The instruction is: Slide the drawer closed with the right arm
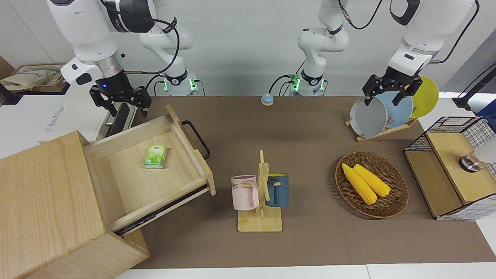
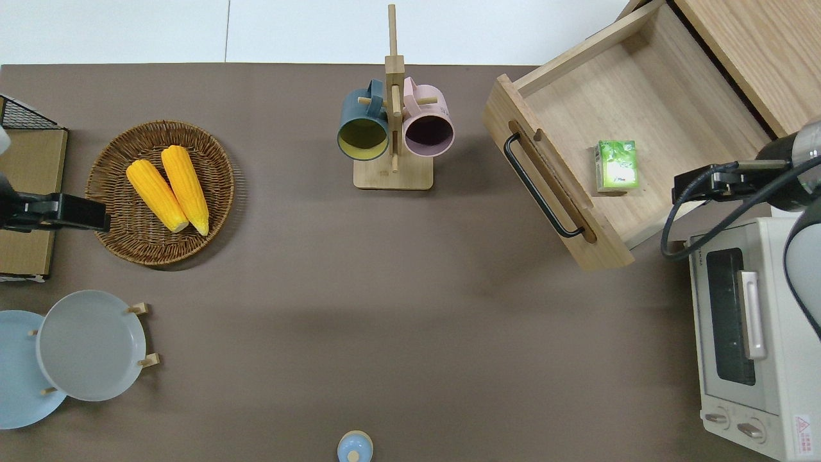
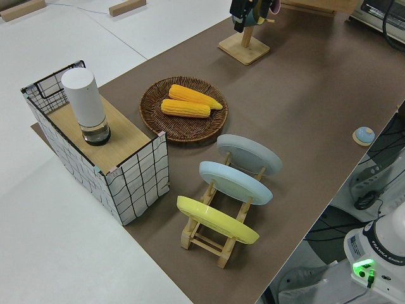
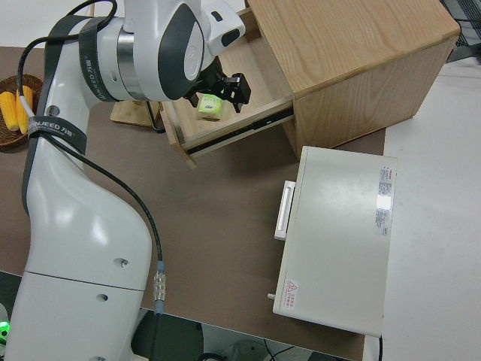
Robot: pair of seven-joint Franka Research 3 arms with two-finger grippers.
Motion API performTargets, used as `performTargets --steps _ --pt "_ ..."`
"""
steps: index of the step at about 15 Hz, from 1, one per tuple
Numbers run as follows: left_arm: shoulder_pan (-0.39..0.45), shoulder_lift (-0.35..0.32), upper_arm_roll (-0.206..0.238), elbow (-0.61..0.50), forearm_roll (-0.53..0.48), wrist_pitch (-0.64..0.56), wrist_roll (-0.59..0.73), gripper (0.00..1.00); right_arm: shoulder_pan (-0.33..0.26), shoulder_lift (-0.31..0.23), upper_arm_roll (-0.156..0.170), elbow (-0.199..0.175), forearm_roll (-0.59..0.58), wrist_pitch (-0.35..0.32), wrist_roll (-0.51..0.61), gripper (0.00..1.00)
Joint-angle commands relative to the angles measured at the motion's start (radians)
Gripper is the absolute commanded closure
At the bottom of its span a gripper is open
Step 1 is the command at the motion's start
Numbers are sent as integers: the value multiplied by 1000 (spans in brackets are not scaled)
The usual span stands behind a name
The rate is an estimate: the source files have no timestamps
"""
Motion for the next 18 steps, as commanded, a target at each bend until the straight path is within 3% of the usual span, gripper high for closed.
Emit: performTargets --steps 1,18 --pt "-17 13 17 20 12 0 7 2 2 7 1 12 -10 7 -13 15" --pt "-17 13 17 20 12 0 7 2 10 7 2 30 2 -31 -21 34"
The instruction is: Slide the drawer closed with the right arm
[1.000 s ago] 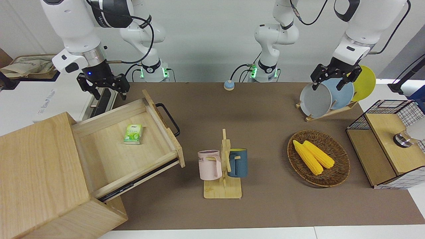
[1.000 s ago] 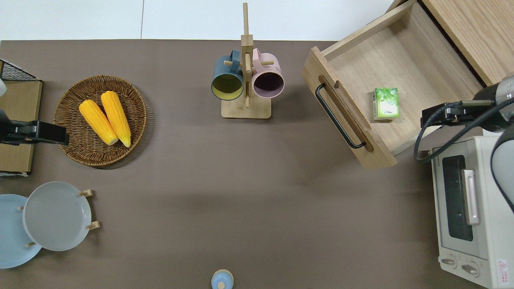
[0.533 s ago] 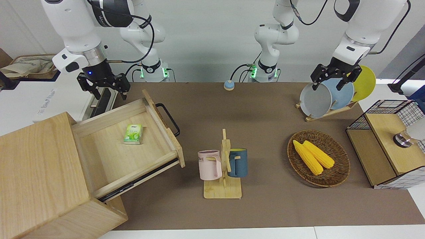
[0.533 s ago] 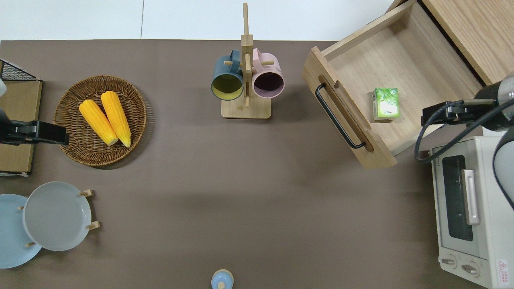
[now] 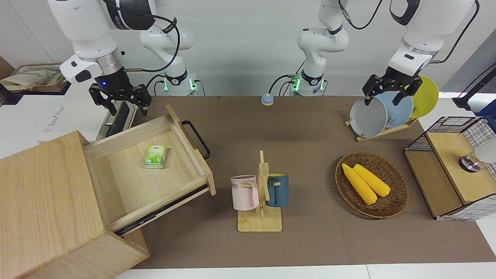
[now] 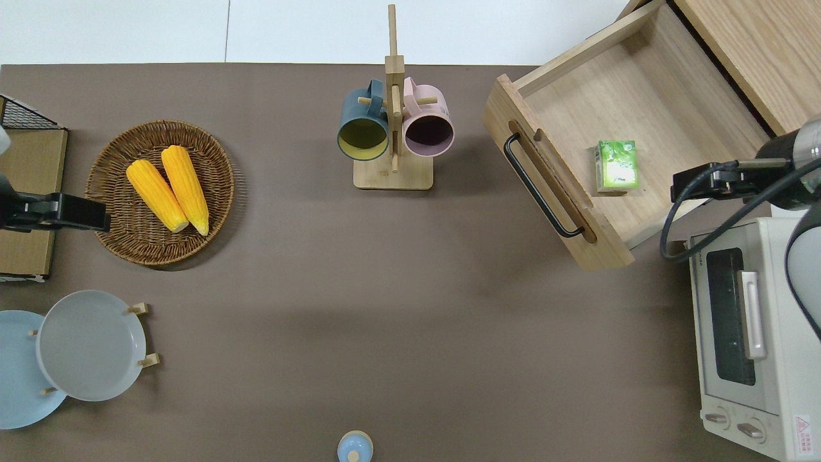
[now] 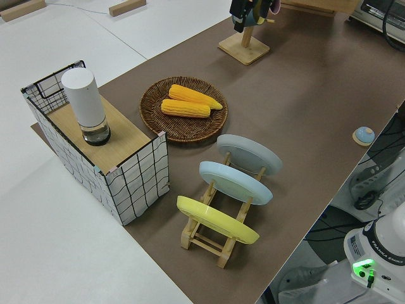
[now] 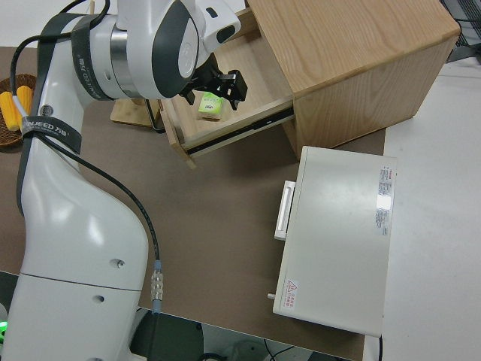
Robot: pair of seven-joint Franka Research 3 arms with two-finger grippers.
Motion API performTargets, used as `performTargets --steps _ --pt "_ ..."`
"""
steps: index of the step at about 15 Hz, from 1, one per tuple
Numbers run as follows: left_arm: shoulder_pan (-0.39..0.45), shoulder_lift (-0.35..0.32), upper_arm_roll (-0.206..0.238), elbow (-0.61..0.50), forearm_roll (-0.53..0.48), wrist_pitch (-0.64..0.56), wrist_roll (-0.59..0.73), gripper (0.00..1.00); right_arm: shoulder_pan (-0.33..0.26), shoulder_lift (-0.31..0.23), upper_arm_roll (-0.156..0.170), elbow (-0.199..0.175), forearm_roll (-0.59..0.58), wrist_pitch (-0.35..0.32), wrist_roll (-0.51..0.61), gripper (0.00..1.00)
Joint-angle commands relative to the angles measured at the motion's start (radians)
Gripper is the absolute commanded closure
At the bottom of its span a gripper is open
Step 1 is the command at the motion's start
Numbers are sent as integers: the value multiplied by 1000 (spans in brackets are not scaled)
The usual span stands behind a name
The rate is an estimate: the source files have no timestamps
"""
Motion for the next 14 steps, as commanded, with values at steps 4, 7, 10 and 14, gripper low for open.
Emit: performTargets --steps 4,7,10,14 --pt "-17 13 17 20 12 0 7 2 2 7 -1 15 -1 -39 -21 643" --pt "-17 13 17 20 12 0 7 5 7 7 0 15 -2 -47 -19 1000" --pt "-17 13 17 20 12 0 7 2 19 7 1 17 -4 -47 -19 1000" --pt "-17 13 17 20 12 0 7 5 19 6 2 18 -7 -47 -14 1000"
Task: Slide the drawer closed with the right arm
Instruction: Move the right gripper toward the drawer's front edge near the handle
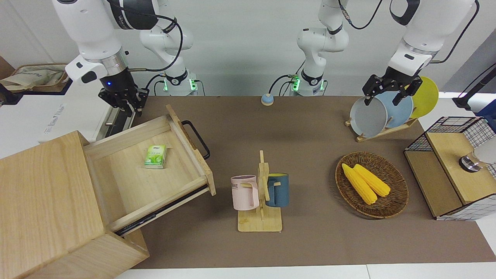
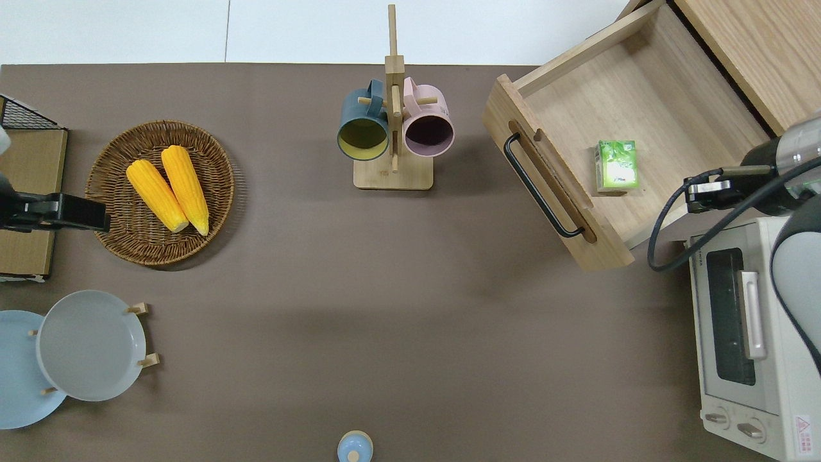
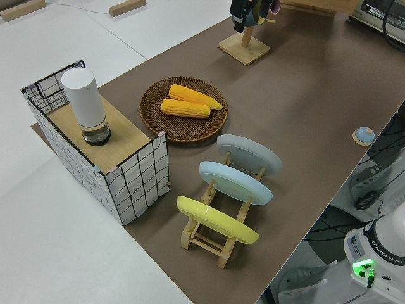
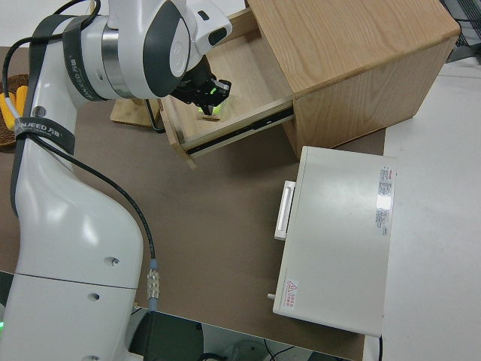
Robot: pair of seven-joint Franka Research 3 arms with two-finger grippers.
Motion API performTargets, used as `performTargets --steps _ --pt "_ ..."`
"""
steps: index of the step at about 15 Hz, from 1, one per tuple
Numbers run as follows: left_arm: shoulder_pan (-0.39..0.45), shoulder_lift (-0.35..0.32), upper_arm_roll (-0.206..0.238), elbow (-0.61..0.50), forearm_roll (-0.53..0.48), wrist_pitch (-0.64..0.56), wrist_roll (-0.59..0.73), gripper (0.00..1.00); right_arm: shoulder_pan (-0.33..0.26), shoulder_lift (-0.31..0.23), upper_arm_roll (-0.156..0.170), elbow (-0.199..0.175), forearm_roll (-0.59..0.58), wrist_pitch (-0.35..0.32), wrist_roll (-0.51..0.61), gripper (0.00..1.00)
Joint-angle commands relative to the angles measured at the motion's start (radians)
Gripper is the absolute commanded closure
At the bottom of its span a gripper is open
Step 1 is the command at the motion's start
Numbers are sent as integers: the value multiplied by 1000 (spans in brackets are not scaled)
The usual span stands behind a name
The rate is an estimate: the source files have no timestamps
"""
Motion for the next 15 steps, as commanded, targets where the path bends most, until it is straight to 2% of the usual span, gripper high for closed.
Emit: performTargets --steps 1,5,8,10,15 --pt "-17 13 17 20 12 0 7 2 0 4 1 21 -7 -16 -12 1000" --pt "-17 13 17 20 12 0 7 2 7 -3 7 58 -7 -81 20 1000" --pt "-17 13 17 20 12 0 7 2 52 -8 4 95 -28 -128 106 1000" --pt "-17 13 17 20 12 0 7 2 76 -8 4 113 -30 -134 161 1000" --pt "-17 13 17 20 12 0 7 5 188 -4 6 118 -31 -115 391 1000"
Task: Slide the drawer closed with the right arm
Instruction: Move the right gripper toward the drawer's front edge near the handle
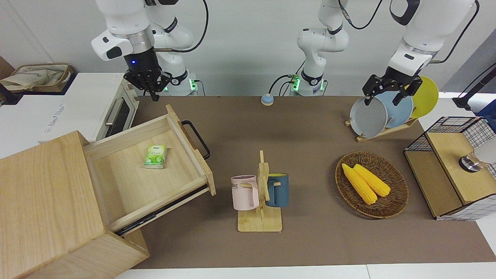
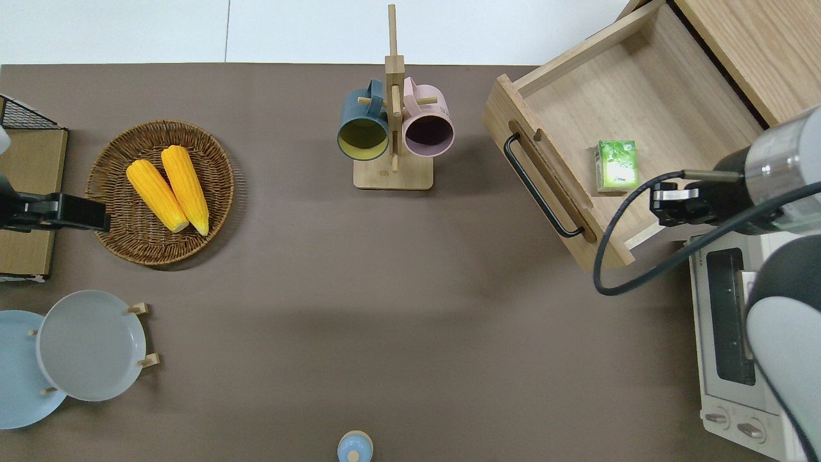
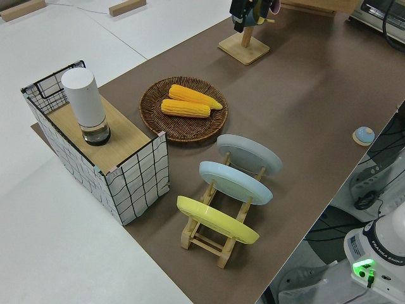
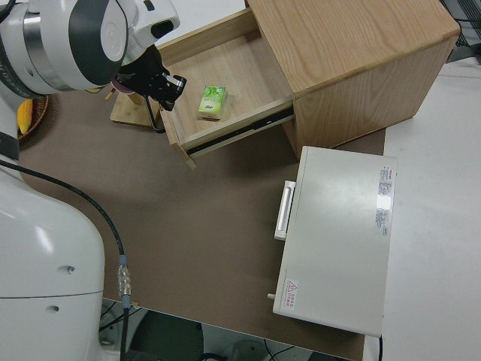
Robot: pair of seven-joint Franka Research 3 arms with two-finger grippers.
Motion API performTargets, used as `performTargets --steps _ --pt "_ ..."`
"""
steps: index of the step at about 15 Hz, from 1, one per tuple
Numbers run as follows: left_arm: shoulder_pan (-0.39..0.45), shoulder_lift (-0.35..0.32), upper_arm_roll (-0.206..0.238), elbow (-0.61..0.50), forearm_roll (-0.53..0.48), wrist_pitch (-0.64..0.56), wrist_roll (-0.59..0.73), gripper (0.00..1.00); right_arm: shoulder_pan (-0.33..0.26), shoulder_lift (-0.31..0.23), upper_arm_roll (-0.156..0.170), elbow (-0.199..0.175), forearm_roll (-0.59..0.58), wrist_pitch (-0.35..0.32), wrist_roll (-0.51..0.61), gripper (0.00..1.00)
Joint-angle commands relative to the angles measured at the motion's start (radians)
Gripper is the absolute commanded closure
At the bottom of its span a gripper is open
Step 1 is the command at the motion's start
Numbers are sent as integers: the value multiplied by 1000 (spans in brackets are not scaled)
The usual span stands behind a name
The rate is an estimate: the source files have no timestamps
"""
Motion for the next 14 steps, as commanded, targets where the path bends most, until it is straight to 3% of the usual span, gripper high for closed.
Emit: performTargets --steps 1,8,14 --pt "-17 13 17 20 12 0 7 5 83 11 1 18 -21 6 183 1000" --pt "-17 13 17 20 12 0 7 2 203 80 1 20 -21 99 520 1000" --pt "-17 13 17 20 12 0 7 2 242 180 1 21 -22 187 809 1000"
